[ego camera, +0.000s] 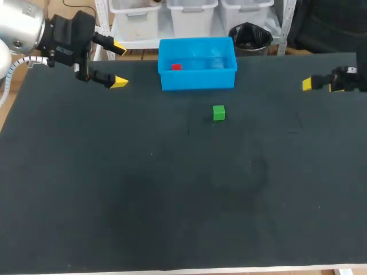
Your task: Use the left arm to pick the red cube and place it into the blue plastic box first, then use the right arm to grasp the green cube and put it into the same blue plastic box after the first action is fully finished.
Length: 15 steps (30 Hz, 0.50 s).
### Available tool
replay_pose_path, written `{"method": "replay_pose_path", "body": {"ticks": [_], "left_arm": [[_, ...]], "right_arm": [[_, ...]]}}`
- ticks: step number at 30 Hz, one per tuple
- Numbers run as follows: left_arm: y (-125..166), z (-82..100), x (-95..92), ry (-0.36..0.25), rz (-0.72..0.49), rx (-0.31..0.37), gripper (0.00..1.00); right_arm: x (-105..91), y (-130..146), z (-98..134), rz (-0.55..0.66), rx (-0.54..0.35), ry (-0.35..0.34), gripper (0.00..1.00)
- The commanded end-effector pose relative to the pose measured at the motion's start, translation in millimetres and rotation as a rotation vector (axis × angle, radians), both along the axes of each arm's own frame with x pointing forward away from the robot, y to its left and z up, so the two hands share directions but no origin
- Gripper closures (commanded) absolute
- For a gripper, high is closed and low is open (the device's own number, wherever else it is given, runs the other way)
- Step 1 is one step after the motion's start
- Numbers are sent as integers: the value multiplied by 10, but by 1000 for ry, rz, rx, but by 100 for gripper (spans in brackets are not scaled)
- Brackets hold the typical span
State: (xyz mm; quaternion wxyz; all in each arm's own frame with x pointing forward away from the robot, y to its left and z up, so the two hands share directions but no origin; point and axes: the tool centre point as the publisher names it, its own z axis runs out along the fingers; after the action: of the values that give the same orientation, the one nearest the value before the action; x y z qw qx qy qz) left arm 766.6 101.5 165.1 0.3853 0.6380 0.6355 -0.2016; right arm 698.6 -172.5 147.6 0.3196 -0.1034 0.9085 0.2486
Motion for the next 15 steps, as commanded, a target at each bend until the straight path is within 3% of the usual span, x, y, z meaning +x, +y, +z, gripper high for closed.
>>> {"method": "replay_pose_path", "body": {"ticks": [1,15], "left_arm": [[7,-4,6,-2,-3,-2,0],[7,-4,6,-2,-3,-2,0]], "right_arm": [[228,291,-14,-18,-70,52,0],[644,1017,15,-17,-308,219,0]]}}
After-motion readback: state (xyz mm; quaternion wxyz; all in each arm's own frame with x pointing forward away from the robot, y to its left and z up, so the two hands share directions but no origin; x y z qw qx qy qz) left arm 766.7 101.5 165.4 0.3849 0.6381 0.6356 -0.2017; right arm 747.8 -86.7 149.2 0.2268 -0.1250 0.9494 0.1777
